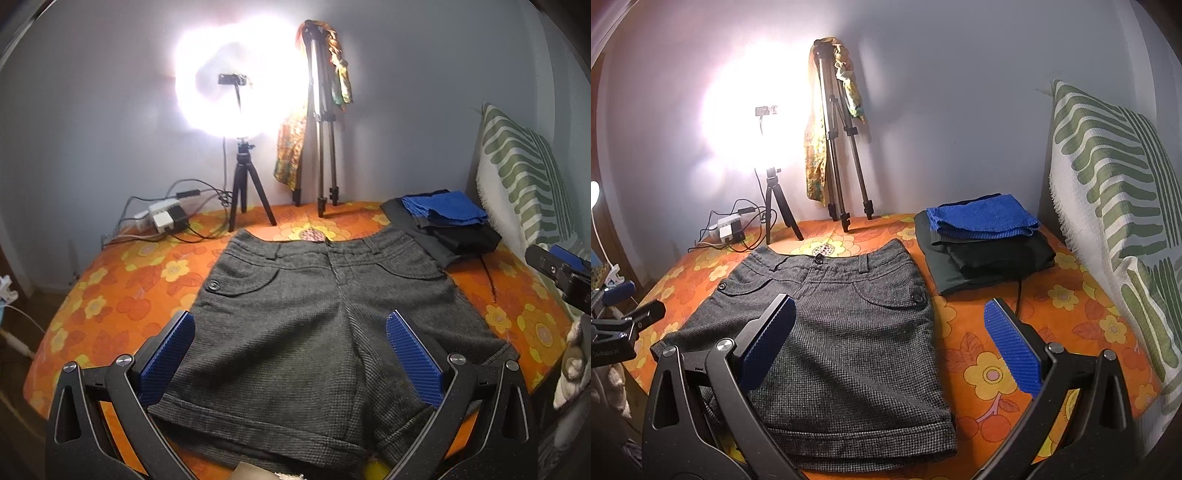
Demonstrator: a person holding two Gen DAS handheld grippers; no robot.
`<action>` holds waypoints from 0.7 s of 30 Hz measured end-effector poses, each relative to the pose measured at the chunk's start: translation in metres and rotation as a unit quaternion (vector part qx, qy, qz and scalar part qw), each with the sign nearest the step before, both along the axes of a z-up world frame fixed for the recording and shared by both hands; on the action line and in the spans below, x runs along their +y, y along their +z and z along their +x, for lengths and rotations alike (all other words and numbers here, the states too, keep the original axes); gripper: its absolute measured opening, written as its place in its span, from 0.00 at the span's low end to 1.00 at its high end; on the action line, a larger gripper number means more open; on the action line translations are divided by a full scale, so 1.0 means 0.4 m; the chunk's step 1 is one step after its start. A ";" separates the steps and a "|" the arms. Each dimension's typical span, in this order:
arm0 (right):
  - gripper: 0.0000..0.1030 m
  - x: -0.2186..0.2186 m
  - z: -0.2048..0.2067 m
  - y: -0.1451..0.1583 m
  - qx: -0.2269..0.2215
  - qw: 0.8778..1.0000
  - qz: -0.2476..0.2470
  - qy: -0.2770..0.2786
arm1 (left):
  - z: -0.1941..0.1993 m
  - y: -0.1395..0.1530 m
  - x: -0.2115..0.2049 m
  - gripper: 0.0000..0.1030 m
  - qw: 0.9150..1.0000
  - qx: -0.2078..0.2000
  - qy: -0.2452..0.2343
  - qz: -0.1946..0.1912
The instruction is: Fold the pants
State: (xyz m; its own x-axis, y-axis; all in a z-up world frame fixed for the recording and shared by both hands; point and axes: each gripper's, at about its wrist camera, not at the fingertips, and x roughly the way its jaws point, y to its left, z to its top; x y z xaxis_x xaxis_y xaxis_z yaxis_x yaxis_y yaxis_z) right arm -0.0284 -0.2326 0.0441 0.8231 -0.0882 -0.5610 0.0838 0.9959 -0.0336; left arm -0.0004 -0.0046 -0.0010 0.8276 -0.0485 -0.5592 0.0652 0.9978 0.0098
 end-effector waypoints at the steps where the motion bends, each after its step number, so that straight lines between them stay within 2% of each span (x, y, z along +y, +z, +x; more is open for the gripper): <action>1: 1.00 -0.004 0.001 0.001 0.000 1.000 0.000 -0.002 | 0.001 -0.004 -0.003 1.00 1.000 0.004 -0.004 -0.002; 9: 1.00 -0.084 0.047 0.014 0.015 0.999 0.030 -0.025 | 0.009 -0.029 -0.065 1.00 0.999 0.029 -0.044 -0.007; 13: 1.00 -0.149 0.076 0.008 0.037 0.997 0.063 -0.035 | 0.015 -0.047 -0.105 1.00 0.997 0.046 -0.067 0.000; 18: 0.99 -0.221 0.098 -0.024 0.076 0.989 0.114 -0.049 | 0.019 -0.074 -0.180 1.00 0.991 0.071 -0.110 0.009; 21: 0.93 -0.245 0.104 -0.039 0.091 0.988 0.111 -0.056 | 0.033 -0.085 -0.227 1.00 0.986 0.094 -0.137 -0.002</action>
